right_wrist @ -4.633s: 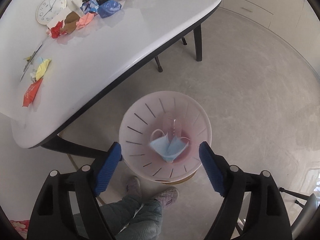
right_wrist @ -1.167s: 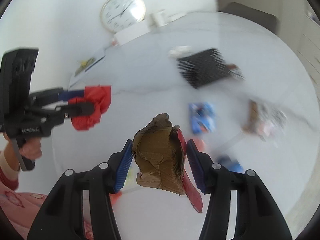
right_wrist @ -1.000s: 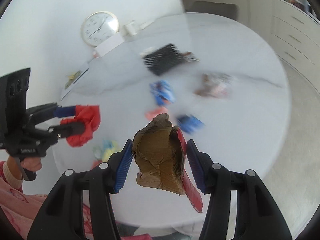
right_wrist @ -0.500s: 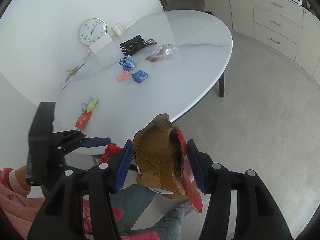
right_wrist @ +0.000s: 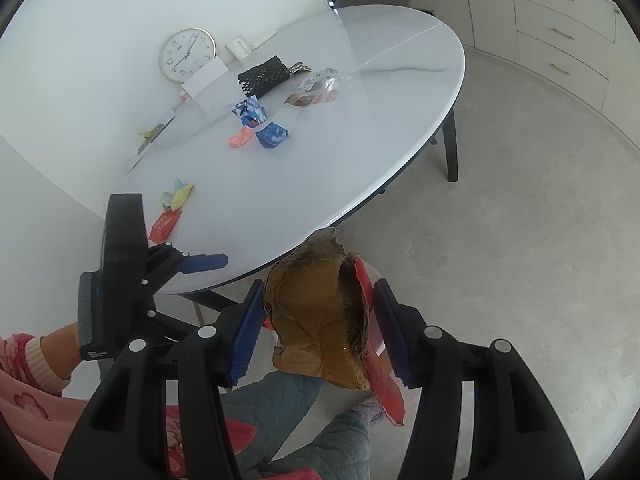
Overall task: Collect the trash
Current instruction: 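Carry the tissue and paper bag to the wastebasket and release both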
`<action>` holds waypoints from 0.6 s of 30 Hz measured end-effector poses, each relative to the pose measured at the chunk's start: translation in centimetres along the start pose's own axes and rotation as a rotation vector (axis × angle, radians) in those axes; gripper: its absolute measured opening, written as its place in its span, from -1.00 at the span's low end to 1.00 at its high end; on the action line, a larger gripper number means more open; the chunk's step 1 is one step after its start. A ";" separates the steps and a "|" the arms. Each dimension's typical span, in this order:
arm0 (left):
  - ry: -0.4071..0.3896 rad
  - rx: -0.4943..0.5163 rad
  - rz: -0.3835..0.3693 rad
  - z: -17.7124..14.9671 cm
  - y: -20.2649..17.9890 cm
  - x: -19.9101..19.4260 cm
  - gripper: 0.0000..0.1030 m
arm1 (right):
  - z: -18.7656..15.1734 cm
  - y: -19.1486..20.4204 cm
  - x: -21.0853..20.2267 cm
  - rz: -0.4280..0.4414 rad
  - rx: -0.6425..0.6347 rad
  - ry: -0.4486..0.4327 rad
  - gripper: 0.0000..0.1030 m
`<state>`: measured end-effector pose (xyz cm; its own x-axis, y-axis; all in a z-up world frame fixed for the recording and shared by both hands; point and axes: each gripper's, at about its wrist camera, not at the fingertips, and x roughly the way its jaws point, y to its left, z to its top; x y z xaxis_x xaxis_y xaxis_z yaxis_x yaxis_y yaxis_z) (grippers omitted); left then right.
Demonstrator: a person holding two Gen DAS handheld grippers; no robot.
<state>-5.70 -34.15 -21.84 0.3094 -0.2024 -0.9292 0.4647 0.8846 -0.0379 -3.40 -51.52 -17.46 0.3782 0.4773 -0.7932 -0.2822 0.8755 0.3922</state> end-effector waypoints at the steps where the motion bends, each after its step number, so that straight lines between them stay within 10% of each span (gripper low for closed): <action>1: -0.007 -0.006 0.002 0.1 0.2 -0.5 0.69 | 0.0 -0.1 0.1 0.005 0.004 0.002 0.07; 13: -0.119 -0.137 0.081 0.8 6.1 -10.5 0.85 | -2.3 3.4 6.5 0.017 -0.106 0.111 0.10; 18: -0.140 -0.257 0.148 0.0 10.1 -12.8 0.85 | -1.8 4.7 8.6 -0.002 -0.082 0.108 0.61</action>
<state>-4.98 -22.63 -10.32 0.4775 -0.1036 -0.8725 0.1872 0.9822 -0.0141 -3.09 -43.48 -23.31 0.2833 0.4608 -0.8411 -0.3539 0.8653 0.3549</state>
